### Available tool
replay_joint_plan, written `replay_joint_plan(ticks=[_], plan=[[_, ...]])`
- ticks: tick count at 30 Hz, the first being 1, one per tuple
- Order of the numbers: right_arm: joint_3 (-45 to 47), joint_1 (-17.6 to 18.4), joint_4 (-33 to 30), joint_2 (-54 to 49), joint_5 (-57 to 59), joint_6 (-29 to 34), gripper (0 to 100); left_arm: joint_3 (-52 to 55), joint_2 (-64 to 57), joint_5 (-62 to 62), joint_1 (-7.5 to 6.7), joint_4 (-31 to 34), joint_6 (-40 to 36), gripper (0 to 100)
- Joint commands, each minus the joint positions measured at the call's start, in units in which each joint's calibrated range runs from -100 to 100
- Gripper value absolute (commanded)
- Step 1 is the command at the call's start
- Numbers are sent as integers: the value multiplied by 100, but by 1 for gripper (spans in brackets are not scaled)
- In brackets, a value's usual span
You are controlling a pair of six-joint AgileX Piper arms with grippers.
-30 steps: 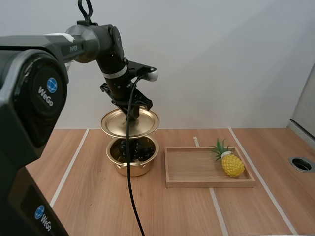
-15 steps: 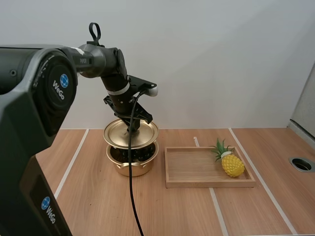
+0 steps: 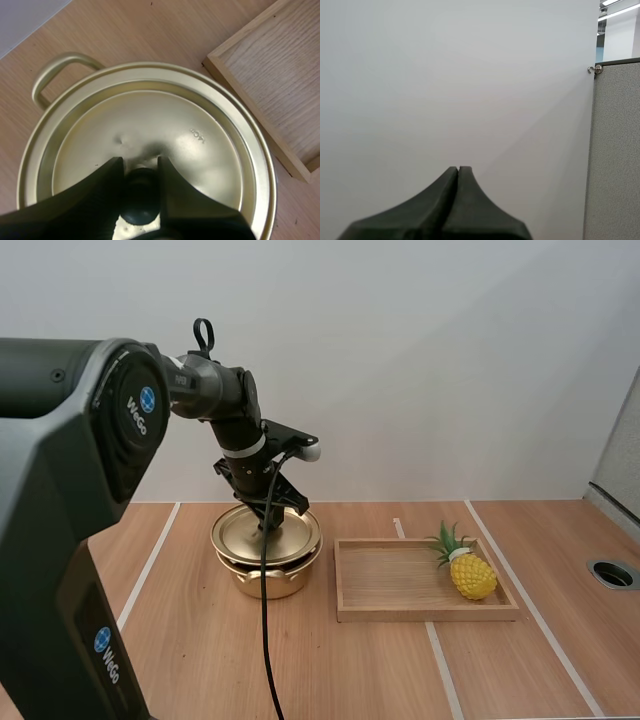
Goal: Open the pot, put the grape inside, and close it
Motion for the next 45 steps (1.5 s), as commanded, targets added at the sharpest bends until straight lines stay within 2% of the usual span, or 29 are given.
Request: replay_joint_plan(ticks=[1,26,28,30,32,34,35,45], plan=[[-32,-24,-9,-61,-35,39,0,40,90,-6,2,-107,21,0],[-32,-24,-9,-61,-35,39,0,135,377,0,2,-71,-94,1],[-32,-24,-9,-61,-35,39,0,135,377,38,2,-71,-94,10],[-32,-24,-9,-61,-35,39,0,135,377,93,2,-71,-130,28],[-32,-24,-9,-61,-35,39,0,135,377,212,2,-71,-184,58],[-32,-24,-9,-61,-35,39,0,135,377,251,2,-41,-258,95],[-32,-24,-9,-61,-51,39,0,135,364,271,2,-10,-311,100],[-32,-24,-9,-61,-122,39,0,135,353,327,2,175,-406,100]])
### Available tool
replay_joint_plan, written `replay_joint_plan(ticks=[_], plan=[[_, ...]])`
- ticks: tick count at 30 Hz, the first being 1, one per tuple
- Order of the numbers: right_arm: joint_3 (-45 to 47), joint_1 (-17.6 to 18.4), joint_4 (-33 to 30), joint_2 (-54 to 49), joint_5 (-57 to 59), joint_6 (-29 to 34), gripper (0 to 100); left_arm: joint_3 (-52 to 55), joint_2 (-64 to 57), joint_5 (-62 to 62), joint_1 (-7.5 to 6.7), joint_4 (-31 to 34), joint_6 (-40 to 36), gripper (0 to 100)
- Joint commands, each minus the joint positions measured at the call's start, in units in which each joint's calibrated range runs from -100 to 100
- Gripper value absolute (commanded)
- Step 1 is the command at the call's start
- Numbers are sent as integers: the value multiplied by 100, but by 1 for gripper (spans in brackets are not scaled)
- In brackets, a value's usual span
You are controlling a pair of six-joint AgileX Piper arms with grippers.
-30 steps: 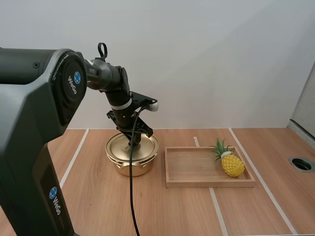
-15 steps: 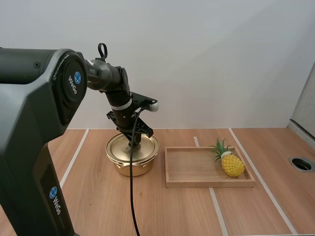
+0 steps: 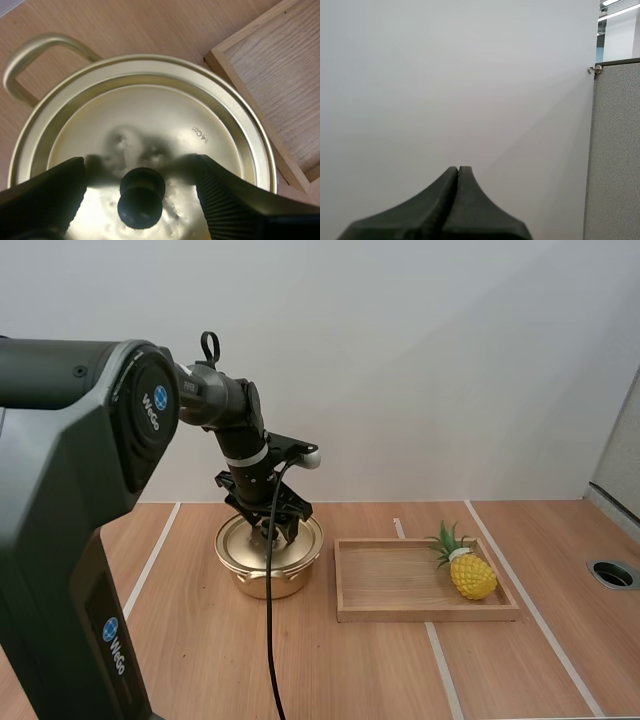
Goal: Open the pot, put the grape inside, and close it
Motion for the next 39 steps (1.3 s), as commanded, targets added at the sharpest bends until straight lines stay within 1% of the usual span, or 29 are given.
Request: replay_joint_plan(ticks=[1,6,15,24,31,35,37,38,39], plan=[[-32,-24,-9,-61,-122,39,0,64,81,303,2,300,-130,100],[-32,-24,-9,-61,-139,39,0,-108,-269,532,2,804,-364,100],[-32,-24,35,-61,-296,39,0,-857,-1878,1012,2,835,-458,100],[-32,-24,35,-61,-296,39,0,-1803,-3520,1175,2,868,-538,100],[-32,-24,35,-61,-296,39,0,-2829,-4287,1136,2,868,-771,100],[-32,-24,296,-61,-276,39,0,-3535,-4504,1160,2,868,-860,100],[-32,-24,447,-61,-238,39,0,-3924,-4517,1394,2,868,-883,100],[-32,-24,483,-61,-192,39,0,-4075,-4522,1496,2,868,-927,94],[-32,-24,483,-61,-148,39,0,-4253,-4522,1608,2,868,-996,70]])
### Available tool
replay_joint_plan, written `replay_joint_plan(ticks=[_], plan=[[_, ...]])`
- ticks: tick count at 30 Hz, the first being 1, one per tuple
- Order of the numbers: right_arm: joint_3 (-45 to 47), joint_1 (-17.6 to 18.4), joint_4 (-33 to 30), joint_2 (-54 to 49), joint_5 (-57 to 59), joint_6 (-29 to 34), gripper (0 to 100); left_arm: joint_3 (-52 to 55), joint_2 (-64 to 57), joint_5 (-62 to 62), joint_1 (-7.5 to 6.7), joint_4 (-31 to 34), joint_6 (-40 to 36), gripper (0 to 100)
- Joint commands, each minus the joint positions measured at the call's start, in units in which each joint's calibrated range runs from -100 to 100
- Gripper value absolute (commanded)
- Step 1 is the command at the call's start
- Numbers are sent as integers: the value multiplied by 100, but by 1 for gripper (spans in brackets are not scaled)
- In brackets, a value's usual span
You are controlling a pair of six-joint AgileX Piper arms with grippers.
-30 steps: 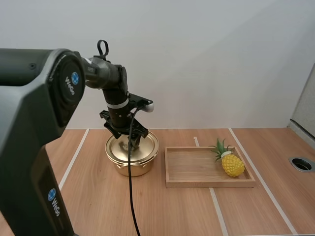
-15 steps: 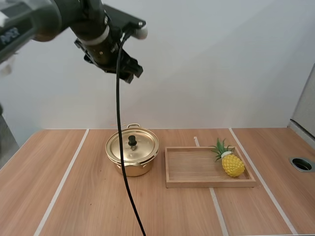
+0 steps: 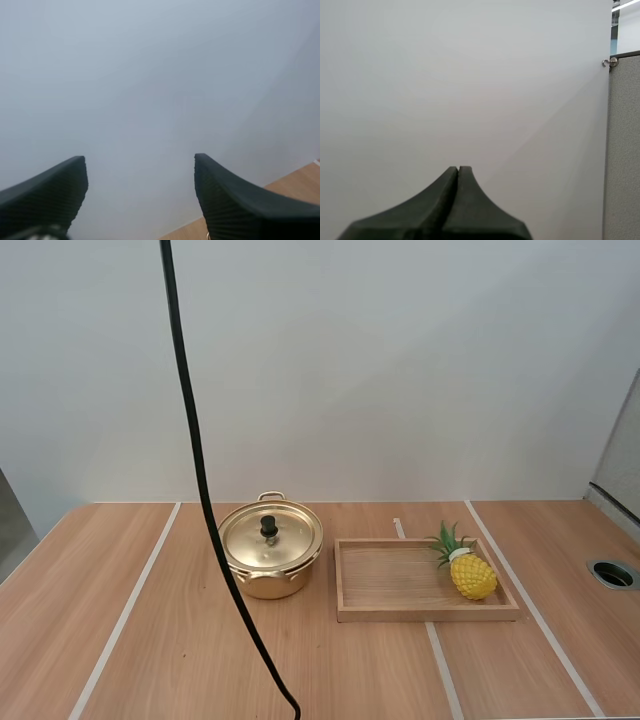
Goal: Open the pot, put the grape inside, and close it
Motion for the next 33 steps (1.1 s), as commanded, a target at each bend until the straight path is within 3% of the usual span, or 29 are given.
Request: replay_joint_plan(ticks=[1,2,3,14,20,23,28,33], plan=[[-32,-24,76,-61,66,36,0,-484,-28,322,-6,63,-201,42],[-32,-24,76,-61,90,36,0,-623,-56,365,-6,63,-214,11],[-32,-24,76,-61,115,36,0,-729,-73,380,-6,63,-214,1],[-32,-24,191,-474,691,-189,0,-857,-915,86,-6,158,-992,0],[-32,-30,341,-1049,1005,-201,0,53,-2028,-902,-6,158,-1389,0],[-32,-68,798,-1396,1126,-578,0,910,-2705,-1655,-6,158,-1389,0],[96,-120,2096,-1949,1213,-1476,0,2256,-3794,-2630,-6,170,-1389,0],[716,-277,2419,-2498,1228,-1773,0,3156,-4565,-2886,-6,199,-1389,0]])
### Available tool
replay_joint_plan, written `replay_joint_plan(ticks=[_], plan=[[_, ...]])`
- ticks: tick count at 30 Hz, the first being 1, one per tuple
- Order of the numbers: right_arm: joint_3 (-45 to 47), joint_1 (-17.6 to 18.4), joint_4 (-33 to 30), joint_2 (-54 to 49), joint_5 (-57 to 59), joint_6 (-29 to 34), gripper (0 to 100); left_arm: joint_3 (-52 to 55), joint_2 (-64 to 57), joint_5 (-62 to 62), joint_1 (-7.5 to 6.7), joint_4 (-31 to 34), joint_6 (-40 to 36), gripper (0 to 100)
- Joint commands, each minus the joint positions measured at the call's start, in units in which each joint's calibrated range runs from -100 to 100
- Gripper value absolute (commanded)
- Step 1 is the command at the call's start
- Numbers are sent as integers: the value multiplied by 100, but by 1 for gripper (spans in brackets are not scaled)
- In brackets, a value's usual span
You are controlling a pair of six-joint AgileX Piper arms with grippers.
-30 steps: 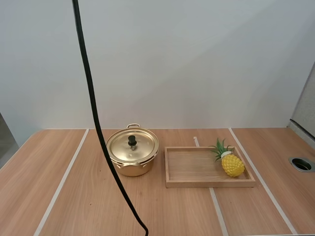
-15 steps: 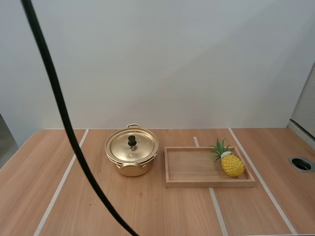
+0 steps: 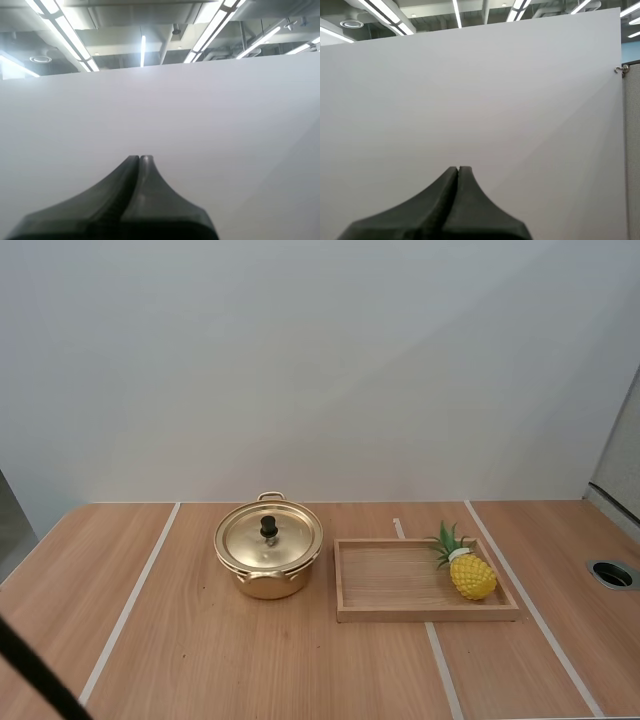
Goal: Open the pot, put the grape inside, and close it
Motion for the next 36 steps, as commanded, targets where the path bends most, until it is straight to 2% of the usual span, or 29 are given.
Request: replay_joint_plan(ticks=[1,6,11,17,21,31,34,36], plan=[[448,-119,115,-368,-12,-168,0,483,-374,-300,-6,90,-73,0],[1391,-321,152,-913,-121,-265,0,1138,-927,-543,-6,341,-73,0],[2346,-435,152,-1586,-1074,-277,0,1830,-1381,-846,3,441,-153,0],[3597,-443,152,-2432,-2441,-277,0,2830,-1744,-1530,249,1121,-911,0],[4552,-443,152,-2940,-3571,-277,0,3614,-1972,-2175,346,1122,-1173,0],[6780,-443,68,-3057,-5041,-264,0,6065,-2049,-4197,346,1132,-956,0],[7344,-443,-189,-3057,-5113,-264,0,6865,-2049,-4966,346,1147,-624,0],[7613,-443,-439,-3057,-5091,-264,0,7334,-2049,-5039,346,1147,-409,0]])
